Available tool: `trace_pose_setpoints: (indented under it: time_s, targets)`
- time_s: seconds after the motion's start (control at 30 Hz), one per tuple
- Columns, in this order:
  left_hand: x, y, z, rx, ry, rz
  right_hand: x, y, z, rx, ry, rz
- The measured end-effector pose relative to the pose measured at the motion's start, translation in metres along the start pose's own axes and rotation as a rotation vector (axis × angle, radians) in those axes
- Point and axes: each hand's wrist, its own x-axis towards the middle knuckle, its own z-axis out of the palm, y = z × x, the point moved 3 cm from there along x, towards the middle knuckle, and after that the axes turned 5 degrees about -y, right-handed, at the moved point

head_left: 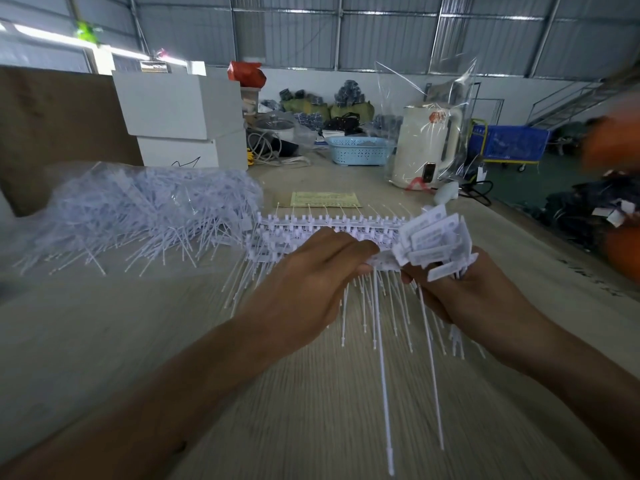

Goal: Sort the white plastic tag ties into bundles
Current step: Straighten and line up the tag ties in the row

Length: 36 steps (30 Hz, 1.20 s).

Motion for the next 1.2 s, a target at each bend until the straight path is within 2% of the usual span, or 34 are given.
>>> trace_pose_setpoints:
  time_s: [0.2,0.37,0.47,0.67,0.8,0.87,1.03,1.13,1.2]
  targets:
    - [-0.001,0.001,0.002,0.031,-0.024,0.024,-0.002,-0.010,0.003,-0.115,0.018,-0.160]
    - [-0.002,0.000,0.002,-0.002,-0.033,-0.016,-0.001,-0.007,0.001,-0.250,0.026,-0.189]
    - [-0.002,-0.003,0.003,-0.082,-0.033,-0.074,-0.004,-0.005,0.000,-0.341,0.068,-0.229]
    - [0.000,-0.004,0.000,-0.241,-0.027,-0.112,0.000,0.009,-0.004,-0.389,0.017,-0.202]
    - [-0.002,-0.006,0.004,-0.340,-0.026,-0.157,-0.003,0.001,-0.002,-0.515,0.062,-0.322]
    - [-0.003,-0.009,0.007,-0.405,-0.034,-0.190,-0.004,-0.007,-0.001,-0.549,0.036,-0.368]
    - [-0.007,-0.012,0.010,-0.472,-0.081,-0.199,-0.006,-0.006,0.003,-0.817,-0.062,-0.444]
    - [-0.006,-0.011,0.011,-0.490,-0.072,-0.188,-0.006,-0.004,-0.001,-0.761,-0.058,-0.380]
    - [-0.006,-0.014,0.015,-0.586,-0.083,-0.283,-0.003,-0.001,-0.004,-0.673,-0.042,-0.319]
